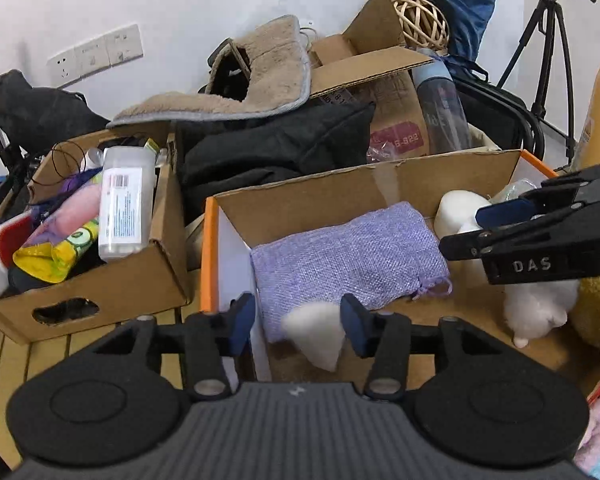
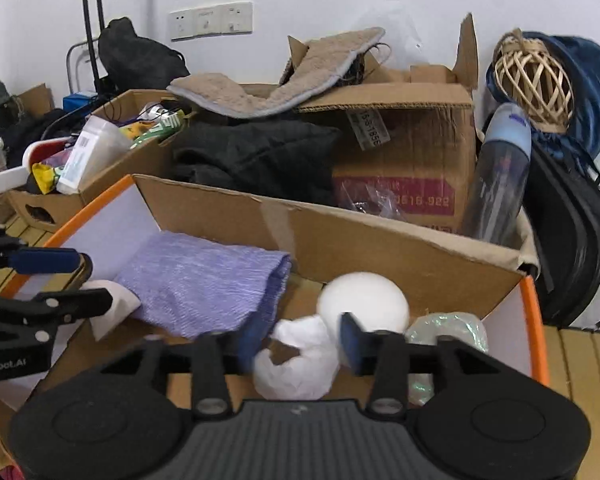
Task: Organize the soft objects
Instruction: 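Carry the white tissue into the box and open both grippers, then move both grippers back over the table toward the purple satin cloth, then grasp the purple satin cloth with both grippers and lift it, then carry the purple satin cloth into the box and open both grippers, then move both grippers back toward the pink-and-beige sponge on the table, then grasp the pink-and-beige sponge with both grippers and lift it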
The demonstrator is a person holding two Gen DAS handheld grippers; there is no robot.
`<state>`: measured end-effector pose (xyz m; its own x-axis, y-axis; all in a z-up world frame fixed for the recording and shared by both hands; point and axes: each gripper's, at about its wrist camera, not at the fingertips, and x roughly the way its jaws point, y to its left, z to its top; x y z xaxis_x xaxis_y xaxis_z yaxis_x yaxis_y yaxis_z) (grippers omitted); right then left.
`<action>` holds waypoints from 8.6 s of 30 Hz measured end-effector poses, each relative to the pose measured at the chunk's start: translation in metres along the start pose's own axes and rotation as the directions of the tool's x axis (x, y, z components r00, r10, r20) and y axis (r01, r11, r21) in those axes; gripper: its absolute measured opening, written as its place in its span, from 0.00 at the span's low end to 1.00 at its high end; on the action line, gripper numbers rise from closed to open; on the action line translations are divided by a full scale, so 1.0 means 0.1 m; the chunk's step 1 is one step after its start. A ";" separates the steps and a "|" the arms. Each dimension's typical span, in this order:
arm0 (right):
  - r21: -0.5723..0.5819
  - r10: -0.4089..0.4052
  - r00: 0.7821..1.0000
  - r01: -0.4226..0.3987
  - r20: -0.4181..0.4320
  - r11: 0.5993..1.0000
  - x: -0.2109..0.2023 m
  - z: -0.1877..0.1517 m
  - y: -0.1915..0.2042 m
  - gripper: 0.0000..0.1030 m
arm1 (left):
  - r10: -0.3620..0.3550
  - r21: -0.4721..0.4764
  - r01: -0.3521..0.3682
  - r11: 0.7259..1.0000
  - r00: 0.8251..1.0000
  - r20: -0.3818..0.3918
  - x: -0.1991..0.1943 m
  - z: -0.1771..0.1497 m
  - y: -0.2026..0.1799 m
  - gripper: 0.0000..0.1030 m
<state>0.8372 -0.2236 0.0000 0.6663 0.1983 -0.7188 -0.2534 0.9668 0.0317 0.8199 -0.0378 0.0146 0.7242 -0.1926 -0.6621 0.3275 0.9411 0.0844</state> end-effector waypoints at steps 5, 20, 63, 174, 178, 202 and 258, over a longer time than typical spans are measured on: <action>0.045 0.016 1.000 -0.016 0.005 0.999 -0.03 -0.03 -0.10 0.47 | -0.023 -0.036 0.022 0.999 1.000 -0.016 -0.02 -0.08 0.00 0.23; -0.020 -0.046 0.987 0.049 0.152 0.999 -1.28 -0.03 -0.04 0.55 | -0.020 -0.090 0.033 0.995 0.990 0.141 -1.13 -0.07 -0.05 0.46; 0.154 -0.007 0.898 -0.068 0.441 0.986 -3.85 -3.94 0.90 0.79 | 0.097 -0.242 0.002 0.970 0.913 0.396 -3.83 -3.18 -1.19 0.99; 0.183 0.170 0.981 -0.151 -0.091 0.971 -0.68 -0.74 -0.32 0.12 | -0.313 -0.303 0.297 0.906 0.950 -0.007 -0.45 -0.31 -0.68 0.13; 0.144 0.119 0.987 -0.103 -0.109 0.984 -0.64 -0.76 -0.33 0.14 | -0.311 -0.300 0.292 0.908 0.950 -0.017 -0.35 -0.38 -0.67 0.18; 0.018 0.035 0.970 -0.041 0.240 0.999 -3.49 -0.91 0.11 0.55 | 0.042 -0.095 -0.017 0.995 0.961 0.272 -3.52 -0.74 -0.41 0.75; 0.183 0.018 0.948 -0.081 0.319 0.980 -2.16 -2.40 -0.13 0.57 | -0.281 -0.081 0.305 0.949 0.933 0.225 -1.57 -1.11 -1.37 0.72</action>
<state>0.5282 -0.3179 -0.0122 0.8504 0.2571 -0.4591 -0.1736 0.9607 0.2164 0.5934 -0.1059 0.0243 0.7202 -0.5063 -0.4743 0.4826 0.8568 -0.1818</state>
